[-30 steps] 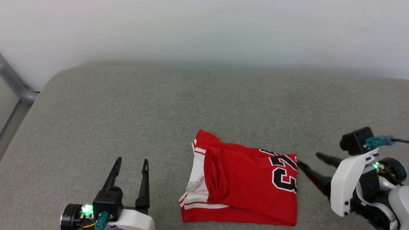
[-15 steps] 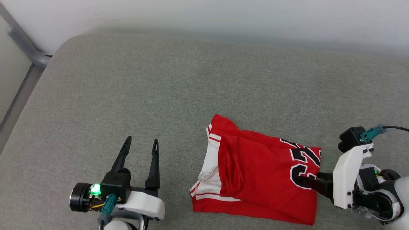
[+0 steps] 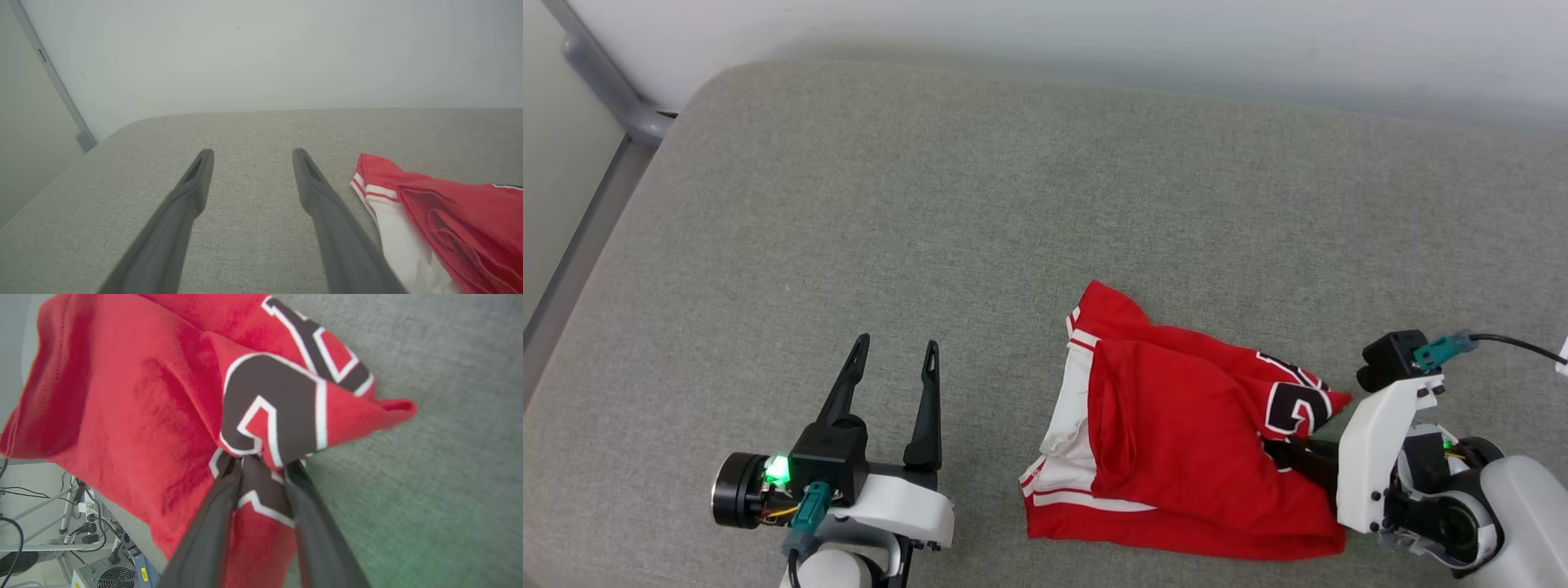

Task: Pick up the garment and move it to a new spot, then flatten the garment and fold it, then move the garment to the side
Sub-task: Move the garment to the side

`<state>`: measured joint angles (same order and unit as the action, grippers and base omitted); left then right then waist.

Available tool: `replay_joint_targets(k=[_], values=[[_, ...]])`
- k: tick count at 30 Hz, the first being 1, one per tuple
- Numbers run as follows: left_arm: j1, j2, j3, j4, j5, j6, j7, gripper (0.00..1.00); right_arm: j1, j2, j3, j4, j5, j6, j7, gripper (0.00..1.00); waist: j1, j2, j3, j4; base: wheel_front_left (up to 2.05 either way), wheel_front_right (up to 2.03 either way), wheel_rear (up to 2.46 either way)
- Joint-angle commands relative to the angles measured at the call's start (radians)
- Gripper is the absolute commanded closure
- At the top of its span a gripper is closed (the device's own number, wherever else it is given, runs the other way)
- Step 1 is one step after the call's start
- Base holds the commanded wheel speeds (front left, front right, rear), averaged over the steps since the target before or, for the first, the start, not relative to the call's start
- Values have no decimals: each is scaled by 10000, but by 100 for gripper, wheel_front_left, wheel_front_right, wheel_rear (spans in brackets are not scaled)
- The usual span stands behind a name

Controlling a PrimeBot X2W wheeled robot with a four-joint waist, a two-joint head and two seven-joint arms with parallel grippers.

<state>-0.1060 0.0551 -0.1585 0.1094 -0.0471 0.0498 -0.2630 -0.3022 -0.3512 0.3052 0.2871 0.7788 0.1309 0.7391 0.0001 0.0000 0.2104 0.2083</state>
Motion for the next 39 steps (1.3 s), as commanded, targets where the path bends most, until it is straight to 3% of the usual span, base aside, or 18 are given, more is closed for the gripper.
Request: replay_joint_targets(k=[1,5,10,21,28,33,39], values=[[38,-18,28,18,-3,58,-22,0,1,28,259,116,73,-5,-90,100,-1,0,-103,-68,0,0,0],[224,-13,156,19,27,63,-22,0,-424,-252,502,-323,146,-5,-731,100,-1,0,-376,-267,0,0,0],[471,35,478,-198,-5,145,-22,0,-871,-1042,1394,-1297,-214,-5,-1269,100,-1,0,-654,-850,0,0,0],[662,120,1026,-1091,81,237,-22,0,-2504,-3093,2323,-2402,-788,-8,-1512,100,-1,0,10,-3170,0,0,0],[228,368,1139,-1693,298,172,-22,0,-3591,-4164,2042,-1786,-1080,-8,-1920,100,-1,0,1155,-4118,0,0,0],[-233,604,1115,-1982,448,79,-22,0,-4087,-4934,1736,-685,-1679,-11,-2378,100,-1,0,2021,-4275,0,0,0],[-674,853,1080,-2312,525,4,-22,0,-4477,-5299,871,851,-2082,-11,-2636,100,-1,0,2888,-4205,0,0,0]])
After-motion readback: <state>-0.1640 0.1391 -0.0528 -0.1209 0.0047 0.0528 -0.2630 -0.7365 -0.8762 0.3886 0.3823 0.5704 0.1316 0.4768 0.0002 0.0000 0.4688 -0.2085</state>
